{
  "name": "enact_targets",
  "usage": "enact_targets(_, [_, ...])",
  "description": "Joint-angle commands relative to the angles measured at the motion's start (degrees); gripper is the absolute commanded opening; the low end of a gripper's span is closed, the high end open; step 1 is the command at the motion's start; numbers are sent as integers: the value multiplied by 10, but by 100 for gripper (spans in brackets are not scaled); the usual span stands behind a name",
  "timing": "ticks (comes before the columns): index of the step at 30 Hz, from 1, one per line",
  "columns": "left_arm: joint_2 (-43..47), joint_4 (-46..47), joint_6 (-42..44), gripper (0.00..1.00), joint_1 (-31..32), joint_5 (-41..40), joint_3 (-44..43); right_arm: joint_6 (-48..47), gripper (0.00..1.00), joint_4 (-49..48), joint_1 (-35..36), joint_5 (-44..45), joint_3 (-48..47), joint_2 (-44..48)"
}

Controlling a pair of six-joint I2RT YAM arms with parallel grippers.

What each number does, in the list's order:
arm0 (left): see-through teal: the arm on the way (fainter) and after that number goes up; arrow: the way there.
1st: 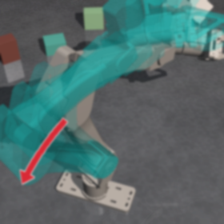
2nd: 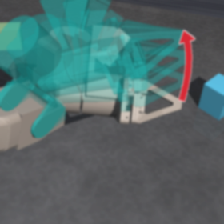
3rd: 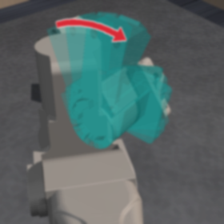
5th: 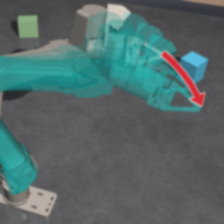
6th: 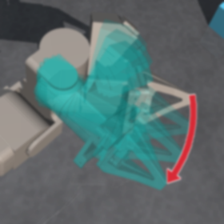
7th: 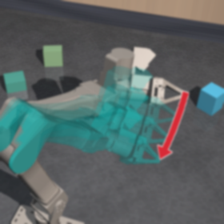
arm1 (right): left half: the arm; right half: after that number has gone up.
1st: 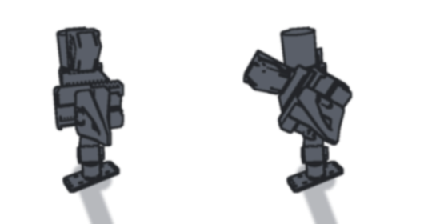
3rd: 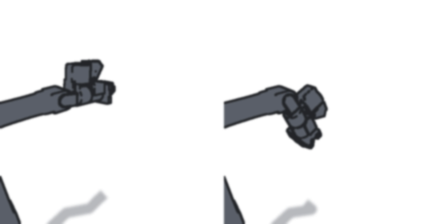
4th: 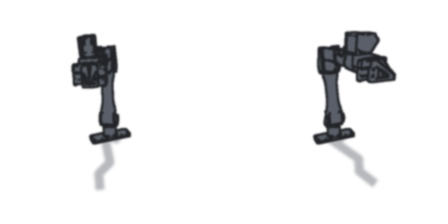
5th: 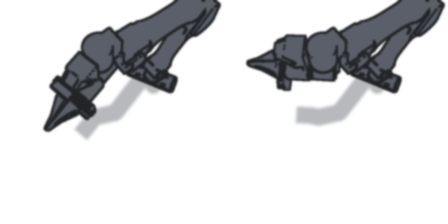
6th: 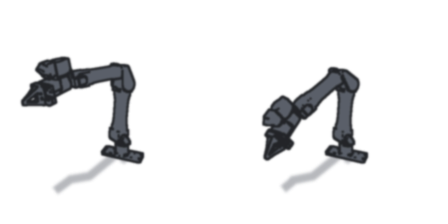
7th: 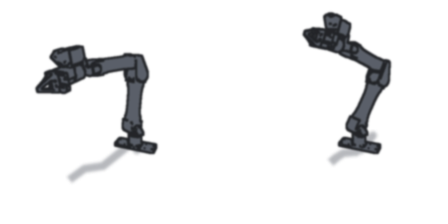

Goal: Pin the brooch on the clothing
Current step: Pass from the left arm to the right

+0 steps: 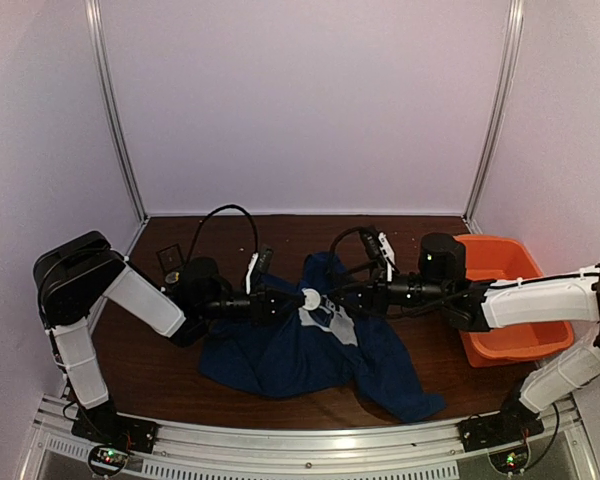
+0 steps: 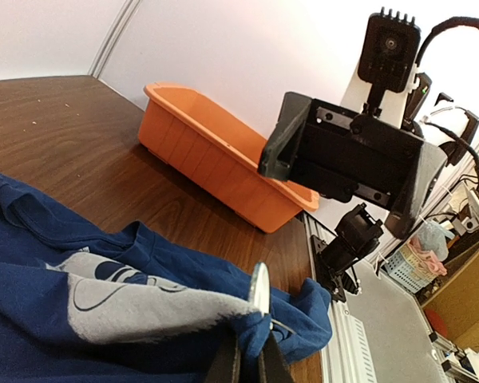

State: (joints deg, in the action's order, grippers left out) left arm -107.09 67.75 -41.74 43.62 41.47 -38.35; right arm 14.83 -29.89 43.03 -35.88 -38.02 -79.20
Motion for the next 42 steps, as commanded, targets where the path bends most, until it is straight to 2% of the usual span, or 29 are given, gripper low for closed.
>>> enact_targets(1, [-3, 48, -4, 0, 3, -17, 8, -1, 81, -43, -2, 32, 8, 18])
enact_targets(15, [6, 43, -4, 0, 4, -40, 15, 53, 75, -196, -3, 86, 74, 15])
enact_targets(23, [13, 42, -6, 0, 4, -45, 20, 72, 72, -226, -2, 84, 73, -25])
enact_targets(34, [22, 25, -3, 0, 5, -59, 15, 90, 73, -250, -2, 62, 42, -97])
enact_targets(42, [16, 4, 5, 0, 11, -61, 11, 90, 72, -239, -2, 56, 34, -113])
